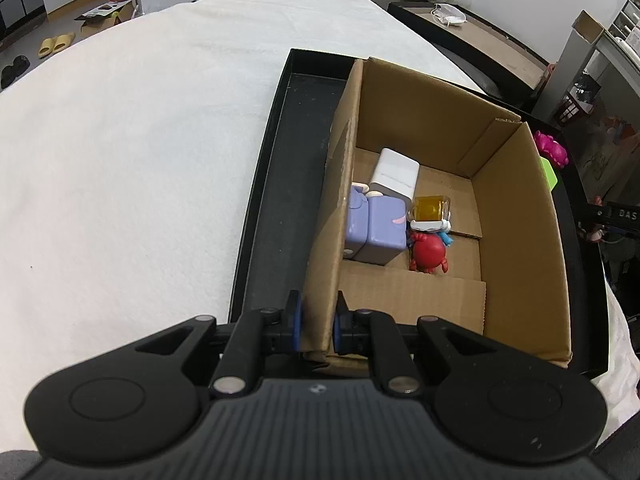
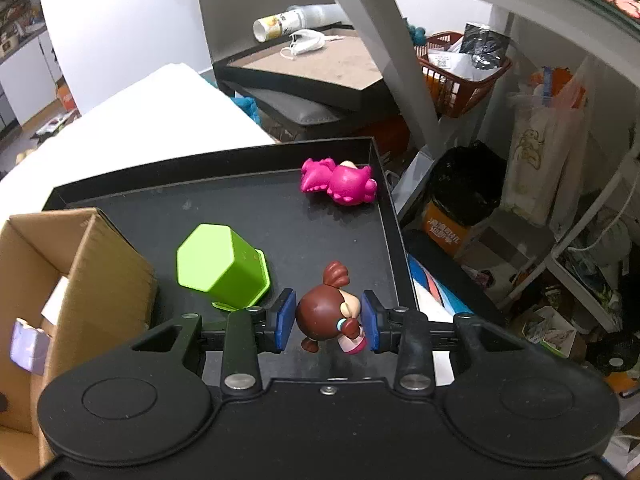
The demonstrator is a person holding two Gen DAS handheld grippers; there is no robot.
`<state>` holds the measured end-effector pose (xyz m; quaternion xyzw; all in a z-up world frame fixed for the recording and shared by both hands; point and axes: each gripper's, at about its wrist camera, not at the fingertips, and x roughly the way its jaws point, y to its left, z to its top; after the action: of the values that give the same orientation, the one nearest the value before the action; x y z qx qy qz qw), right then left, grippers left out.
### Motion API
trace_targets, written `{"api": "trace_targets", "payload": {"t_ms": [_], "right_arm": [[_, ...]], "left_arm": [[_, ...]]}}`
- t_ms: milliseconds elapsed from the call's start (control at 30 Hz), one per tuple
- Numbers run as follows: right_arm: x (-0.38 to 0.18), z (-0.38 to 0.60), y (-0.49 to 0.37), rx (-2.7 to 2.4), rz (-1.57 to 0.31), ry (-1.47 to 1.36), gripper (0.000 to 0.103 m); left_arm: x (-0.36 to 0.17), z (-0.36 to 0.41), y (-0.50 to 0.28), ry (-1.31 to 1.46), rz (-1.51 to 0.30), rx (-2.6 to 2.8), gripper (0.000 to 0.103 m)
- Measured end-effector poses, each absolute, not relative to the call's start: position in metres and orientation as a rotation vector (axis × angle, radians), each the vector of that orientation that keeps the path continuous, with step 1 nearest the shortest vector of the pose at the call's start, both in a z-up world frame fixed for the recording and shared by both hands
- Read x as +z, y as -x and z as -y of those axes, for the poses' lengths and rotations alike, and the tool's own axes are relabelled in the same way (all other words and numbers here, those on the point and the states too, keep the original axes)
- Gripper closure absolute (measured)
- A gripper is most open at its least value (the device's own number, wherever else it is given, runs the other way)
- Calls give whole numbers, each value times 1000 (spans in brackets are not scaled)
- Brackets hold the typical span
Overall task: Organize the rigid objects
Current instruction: 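Lift the brown doll with the right gripper and drop it into the box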
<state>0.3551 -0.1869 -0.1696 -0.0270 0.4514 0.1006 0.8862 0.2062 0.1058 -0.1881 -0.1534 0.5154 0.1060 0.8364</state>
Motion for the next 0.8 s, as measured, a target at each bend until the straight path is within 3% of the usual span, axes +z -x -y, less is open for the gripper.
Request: {"api": "trace_targets", "payload": {"t_ms": [800], "right_arm": [[-126,158,-322,257,-892,61,68]], "left_arm": [[-189,-112,-200,368,-1070,216,89]]}}
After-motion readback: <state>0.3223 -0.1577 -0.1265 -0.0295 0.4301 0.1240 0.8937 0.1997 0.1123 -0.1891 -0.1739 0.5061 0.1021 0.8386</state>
